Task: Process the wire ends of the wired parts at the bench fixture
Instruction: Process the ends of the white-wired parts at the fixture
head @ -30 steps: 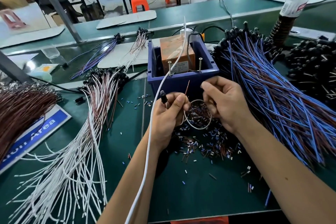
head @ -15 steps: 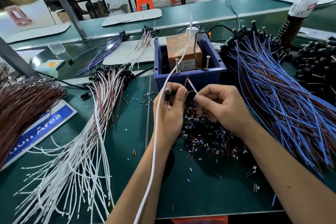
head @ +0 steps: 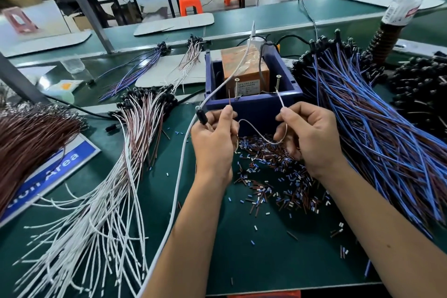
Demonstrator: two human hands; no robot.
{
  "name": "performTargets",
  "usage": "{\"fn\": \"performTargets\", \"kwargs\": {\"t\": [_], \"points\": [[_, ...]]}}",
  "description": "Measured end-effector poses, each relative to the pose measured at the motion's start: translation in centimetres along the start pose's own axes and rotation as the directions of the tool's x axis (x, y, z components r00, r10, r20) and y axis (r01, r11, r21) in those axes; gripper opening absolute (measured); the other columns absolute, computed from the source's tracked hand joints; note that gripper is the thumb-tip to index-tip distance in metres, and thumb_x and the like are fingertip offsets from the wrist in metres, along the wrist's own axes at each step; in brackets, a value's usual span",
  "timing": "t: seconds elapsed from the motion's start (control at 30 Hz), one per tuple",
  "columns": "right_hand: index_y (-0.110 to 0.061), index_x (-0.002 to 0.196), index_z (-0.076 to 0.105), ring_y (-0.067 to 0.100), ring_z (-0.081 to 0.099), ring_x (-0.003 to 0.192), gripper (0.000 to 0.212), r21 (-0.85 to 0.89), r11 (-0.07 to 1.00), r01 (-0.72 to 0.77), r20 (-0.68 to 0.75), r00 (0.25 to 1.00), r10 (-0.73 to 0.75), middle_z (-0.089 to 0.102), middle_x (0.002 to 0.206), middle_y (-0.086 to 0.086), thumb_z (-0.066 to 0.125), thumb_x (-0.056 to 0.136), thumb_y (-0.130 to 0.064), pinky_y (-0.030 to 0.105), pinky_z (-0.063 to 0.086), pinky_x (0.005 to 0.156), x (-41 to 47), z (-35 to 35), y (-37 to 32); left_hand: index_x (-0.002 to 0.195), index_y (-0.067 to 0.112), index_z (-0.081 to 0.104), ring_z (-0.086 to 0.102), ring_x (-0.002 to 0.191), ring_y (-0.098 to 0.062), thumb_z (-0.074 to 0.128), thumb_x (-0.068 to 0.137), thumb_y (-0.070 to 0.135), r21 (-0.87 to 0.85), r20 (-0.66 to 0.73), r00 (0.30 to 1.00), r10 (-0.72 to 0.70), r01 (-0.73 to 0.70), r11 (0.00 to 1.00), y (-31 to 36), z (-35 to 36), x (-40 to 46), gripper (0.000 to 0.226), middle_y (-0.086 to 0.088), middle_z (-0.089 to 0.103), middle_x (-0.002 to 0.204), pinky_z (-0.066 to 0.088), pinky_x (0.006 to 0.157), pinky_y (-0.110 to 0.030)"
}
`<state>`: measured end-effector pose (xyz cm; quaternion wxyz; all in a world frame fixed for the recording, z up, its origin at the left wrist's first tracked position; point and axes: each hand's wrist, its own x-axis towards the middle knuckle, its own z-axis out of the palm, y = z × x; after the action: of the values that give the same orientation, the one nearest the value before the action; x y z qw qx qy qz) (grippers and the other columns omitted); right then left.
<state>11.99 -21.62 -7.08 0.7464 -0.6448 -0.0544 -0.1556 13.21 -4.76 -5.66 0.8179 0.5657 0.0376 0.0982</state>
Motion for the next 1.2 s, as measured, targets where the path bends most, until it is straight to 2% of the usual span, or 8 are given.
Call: {"fn": "performTargets", "kwargs": {"t": [0.13, 0.47, 0.63, 0.8, 0.87, 1.0, 1.13, 1.2], "points": [[-0.011, 0.077, 0.066, 0.016, 0.044, 0.03, 0.027, 0.012, 1.0, 0.003, 0.0, 1.0, -0.003, 0.066, 0.06, 0.015, 0.059, 0.104, -0.01, 0.017, 0.03, 0.033, 0.0, 0.0, 0.0, 0.083, 0.005, 0.067, 0.035, 0.04, -0.004, 0.062, 0.103, 0.014, 0.004, 0.028, 0.999, -0.015, 0.015, 1.0, 0.0, 0.0, -0.1, 0.022, 0.002, 0.05, 0.052, 0.027, 0.039, -0.017], [-0.005, 0.08, 0.064, 0.016, 0.042, 0.029, 0.025, 0.002, 1.0, -0.012, -0.001, 1.0, 0.012, 0.065, 0.059, 0.016, 0.058, 0.104, -0.008, 0.016, 0.028, 0.034, 0.0, 0.0, 0.0, 0.079, 0.01, 0.072, 0.035, 0.041, -0.005, 0.065, 0.101, 0.017, -0.007, 0.064, 0.998, 0.0, 0.0, 1.0, 0.0, -0.1, -0.4, 0.024, 0.003, 0.048, 0.051, 0.028, 0.039, -0.017], [-0.005, 0.08, 0.064, 0.017, 0.042, 0.03, 0.025, 0.003, 1.0, -0.003, -0.004, 1.0, 0.003, 0.065, 0.06, 0.017, 0.058, 0.104, -0.009, 0.017, 0.029, 0.034, -0.1, 0.0, 0.0, 0.083, 0.005, 0.07, 0.037, 0.041, -0.005, 0.064, 0.101, 0.014, -0.017, 0.014, 1.0, -0.009, 0.01, 1.0, 0.4, 0.2, -1.0, 0.021, 0.0, 0.05, 0.054, 0.029, 0.04, -0.017], [-0.007, 0.08, 0.065, 0.022, 0.047, 0.031, 0.024, -0.135, 0.977, 0.165, -0.026, 0.985, -0.17, 0.066, 0.058, 0.013, 0.061, 0.102, -0.016, 0.021, 0.035, 0.036, -0.6, 0.0, -0.6, 0.08, 0.015, 0.074, 0.04, 0.045, -0.005, 0.066, 0.1, 0.017, 0.044, 0.017, 1.0, -0.009, 0.008, 0.999, 0.0, 1.0, -4.6, 0.022, -0.002, 0.062, 0.063, 0.032, 0.047, -0.018], [-0.005, 0.081, 0.065, 0.024, 0.048, 0.032, 0.024, -0.165, 0.966, 0.199, -0.058, 0.976, -0.211, 0.066, 0.059, 0.012, 0.061, 0.102, -0.016, 0.023, 0.037, 0.035, -0.8, -0.3, -1.0, 0.079, 0.019, 0.076, 0.041, 0.046, -0.004, 0.069, 0.098, 0.019, 0.088, 0.051, 0.997, 0.053, -0.058, 0.994, 0.2, 2.4, -6.4, 0.02, 0.002, 0.065, 0.065, 0.034, 0.049, -0.019], [-0.003, 0.083, 0.065, 0.021, 0.047, 0.033, 0.024, -0.195, 0.967, 0.165, -0.183, 0.962, -0.201, 0.068, 0.06, 0.011, 0.06, 0.104, -0.014, 0.023, 0.037, 0.037, -0.9, -2.2, -2.4, 0.08, 0.018, 0.075, 0.042, 0.05, -0.004, 0.07, 0.094, 0.016, 0.1, 0.13, 0.982, 0.134, -0.147, 0.984, 1.9, 6.6, -7.1, 0.016, 0.012, 0.056, 0.059, 0.034, 0.053, -0.022], [-0.007, 0.08, 0.066, 0.018, 0.046, 0.033, 0.024, -0.226, 0.968, 0.111, -0.362, 0.913, -0.189, 0.07, 0.063, 0.012, 0.062, 0.1, -0.021, 0.021, 0.035, 0.035, -0.8, -8.4, -5.6, 0.082, 0.021, 0.069, 0.041, 0.052, -0.003, 0.069, 0.084, 0.019, -0.01, 0.232, 0.973, 0.0, 0.003, 1.0, 3.0, 11.4, -7.4, 0.003, 0.015, 0.05, 0.059, 0.033, 0.052, -0.021], [-0.011, 0.076, 0.066, 0.015, 0.045, 0.033, 0.023, -0.212, 0.974, 0.079, -0.498, 0.849, -0.177, 0.07, 0.061, 0.009, 0.063, 0.097, -0.021, 0.018, 0.033, 0.036, -0.7, -13.0, -7.6, 0.083, 0.018, 0.062, 0.038, 0.053, -0.006, 0.068, 0.088, 0.015, -0.028, 0.293, 0.951, -0.097, 0.11, 0.993, 2.6, 14.6, -7.8, 0.008, 0.01, 0.046, 0.062, 0.032, 0.051, -0.023]]}}
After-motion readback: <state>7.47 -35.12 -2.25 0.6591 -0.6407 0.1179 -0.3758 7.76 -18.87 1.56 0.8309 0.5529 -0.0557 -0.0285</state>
